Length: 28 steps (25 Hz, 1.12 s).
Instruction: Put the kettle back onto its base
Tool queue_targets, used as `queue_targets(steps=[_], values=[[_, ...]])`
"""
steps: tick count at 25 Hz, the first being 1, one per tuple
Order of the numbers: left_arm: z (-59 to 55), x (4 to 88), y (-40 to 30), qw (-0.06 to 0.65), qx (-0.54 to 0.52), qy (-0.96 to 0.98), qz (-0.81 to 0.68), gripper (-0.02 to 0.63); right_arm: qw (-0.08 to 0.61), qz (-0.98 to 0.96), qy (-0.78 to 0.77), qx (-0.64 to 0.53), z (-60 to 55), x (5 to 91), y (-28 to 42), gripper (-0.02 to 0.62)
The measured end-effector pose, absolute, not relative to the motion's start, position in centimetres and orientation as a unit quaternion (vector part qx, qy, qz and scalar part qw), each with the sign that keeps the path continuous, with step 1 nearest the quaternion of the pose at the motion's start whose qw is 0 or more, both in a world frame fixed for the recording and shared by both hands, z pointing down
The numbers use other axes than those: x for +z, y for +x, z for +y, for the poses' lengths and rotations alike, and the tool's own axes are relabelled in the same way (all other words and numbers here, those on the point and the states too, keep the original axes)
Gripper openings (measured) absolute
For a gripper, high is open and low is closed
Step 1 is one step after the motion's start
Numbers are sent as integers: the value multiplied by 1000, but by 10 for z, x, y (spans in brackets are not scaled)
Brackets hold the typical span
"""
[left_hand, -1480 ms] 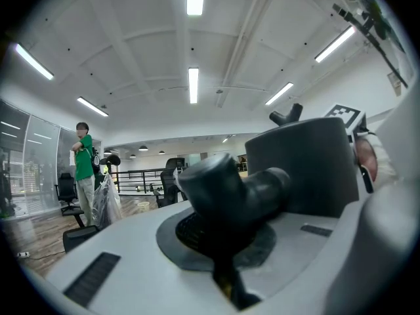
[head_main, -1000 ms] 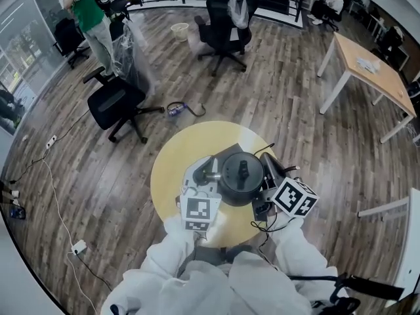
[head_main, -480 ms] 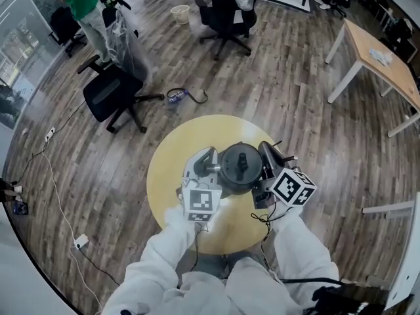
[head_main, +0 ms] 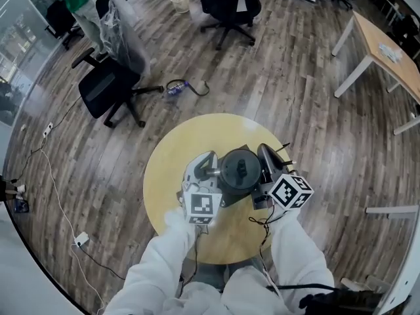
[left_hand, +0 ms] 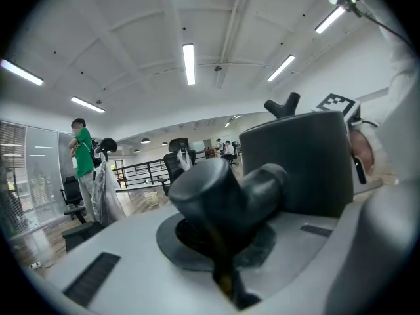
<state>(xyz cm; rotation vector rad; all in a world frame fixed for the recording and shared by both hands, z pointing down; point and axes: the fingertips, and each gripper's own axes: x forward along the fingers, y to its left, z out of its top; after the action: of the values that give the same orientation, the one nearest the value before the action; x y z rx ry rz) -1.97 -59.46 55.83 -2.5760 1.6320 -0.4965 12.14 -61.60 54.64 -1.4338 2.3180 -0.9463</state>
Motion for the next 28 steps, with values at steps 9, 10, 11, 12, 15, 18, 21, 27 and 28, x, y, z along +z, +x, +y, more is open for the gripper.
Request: queue_targets(steps=[9,10,11,12,15,18,21,27,28], values=[[-607,594,-16,16,-167,-835,524,-3,131,791,-497,-332,-626,584,125,11],[-607,597,-16,14,-168,-836,523,-3,131,791,-497,-333,-627,587,126,11],[-607,599,-15,14,-169,-836,522,-3,132,790,-498,-333,-627,589,126,11],[-608,601,-15,14,-169,-836,522,-3,132,789,-498,-334,-628,591,127,11],[-611,603,-14,12,-169,-836,522,-3,132,789,-499,-335,-630,594,127,11],[-613,608,-12,11,-171,-837,520,-3,133,789,-497,-336,-631,598,130,11],[-615,609,-11,11,-168,-836,522,-3,136,792,-493,-333,-632,599,130,11],[-612,608,-6,16,-156,-838,522,-3,143,794,-490,-330,-627,597,134,11],[-612,608,-6,17,-159,-838,521,-3,146,794,-490,-329,-627,597,136,11]])
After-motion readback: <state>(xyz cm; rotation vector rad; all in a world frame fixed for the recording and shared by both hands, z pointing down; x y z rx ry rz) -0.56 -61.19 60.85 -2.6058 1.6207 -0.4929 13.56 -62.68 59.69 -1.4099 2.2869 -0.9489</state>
